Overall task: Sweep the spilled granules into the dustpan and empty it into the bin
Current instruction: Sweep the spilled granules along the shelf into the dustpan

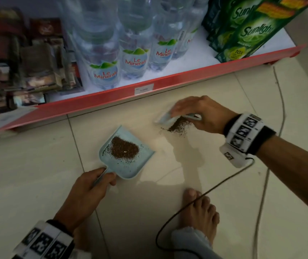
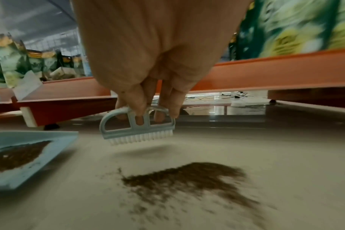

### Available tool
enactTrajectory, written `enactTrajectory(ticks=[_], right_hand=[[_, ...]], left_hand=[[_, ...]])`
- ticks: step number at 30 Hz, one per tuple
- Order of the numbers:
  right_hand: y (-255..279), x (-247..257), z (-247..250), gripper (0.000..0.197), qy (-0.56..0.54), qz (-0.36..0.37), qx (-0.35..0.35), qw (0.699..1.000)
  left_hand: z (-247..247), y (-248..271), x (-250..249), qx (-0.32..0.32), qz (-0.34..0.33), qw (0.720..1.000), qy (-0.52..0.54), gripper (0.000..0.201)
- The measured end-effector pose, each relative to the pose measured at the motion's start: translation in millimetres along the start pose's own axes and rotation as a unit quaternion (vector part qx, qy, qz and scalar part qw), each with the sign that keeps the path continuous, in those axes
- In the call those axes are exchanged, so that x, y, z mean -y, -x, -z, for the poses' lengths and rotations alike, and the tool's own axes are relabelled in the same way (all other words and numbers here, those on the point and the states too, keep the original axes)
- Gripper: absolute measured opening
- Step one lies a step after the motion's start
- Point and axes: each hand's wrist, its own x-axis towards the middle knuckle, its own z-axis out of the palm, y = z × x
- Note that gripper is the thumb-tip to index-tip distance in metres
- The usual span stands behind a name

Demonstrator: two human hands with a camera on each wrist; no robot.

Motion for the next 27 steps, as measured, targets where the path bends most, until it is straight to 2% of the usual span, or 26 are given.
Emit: enactTrajectory(ticks=[2, 5, 8, 9, 11, 13, 15, 17, 19, 21, 24, 27], right_hand=[[-27.9, 14.5, -10.0, 0.047, -0.008, 0.012, 0.012, 1.0], [-51.7, 28.6, -24.6, 0.051, -0.004, 0.033, 0.08, 0.996], [-34.6, 22.9, -22.4, 0.038, 0.012, 0.066, 0.112, 0.991], [-23.5, 17.3, -18.9, 0.034, 0.013, 0.059, 0.103, 0.993], [-0.4, 6.6, -9.8, 0.038, 0.017, 0.003, 0.077, 0.997], [15.9, 4.0, -4.1, 0.044, 0.013, -0.047, 0.025, 0.999], [17.8, 12.1, -6.3, 0.036, 0.002, -0.058, -0.082, 0.995], [6.9, 28.2, -13.9, 0.025, -0.028, -0.073, -0.204, 0.976], [-9.3, 45.0, -27.1, 0.02, -0.065, -0.129, -0.267, 0.953], [-24.2, 60.0, -44.7, 0.018, -0.135, -0.195, -0.257, 0.937], [-33.3, 72.9, -69.5, 0.019, -0.228, -0.262, -0.2, 0.916], [-19.9, 64.8, -72.3, 0.015, -0.171, -0.286, -0.154, 0.93]], left_hand=[[2.6, 1.3, 0.6, -0.004, -0.002, 1.0, -0.003, 0.044], [8.1, 6.5, 2.1, -0.016, 0.0, 1.0, -0.006, 0.043], [14.1, 11.9, 4.5, -0.029, 0.01, 1.0, 0.001, 0.044], [15.4, 13.0, 5.6, -0.033, 0.012, 0.999, 0.005, 0.044], [16.3, 13.7, 6.3, -0.035, 0.013, 0.999, 0.01, 0.044], [15.1, 12.5, 4.7, -0.033, 0.012, 0.999, 0.009, 0.044], [13.4, 11.1, 1.4, -0.027, 0.007, 1.0, 0.001, 0.044], [12.8, 10.0, -1.0, -0.02, -0.005, 1.0, -0.007, 0.045], [14.4, 9.9, -1.6, -0.019, -0.013, 1.0, -0.007, 0.044], [18.3, 10.2, 0.4, -0.021, -0.017, 1.0, -0.008, 0.037], [23.9, 12.4, 6.4, -0.023, -0.019, 0.999, -0.024, 0.028], [25.4, 14.7, 8.3, -0.023, -0.013, 0.999, -0.021, 0.03]])
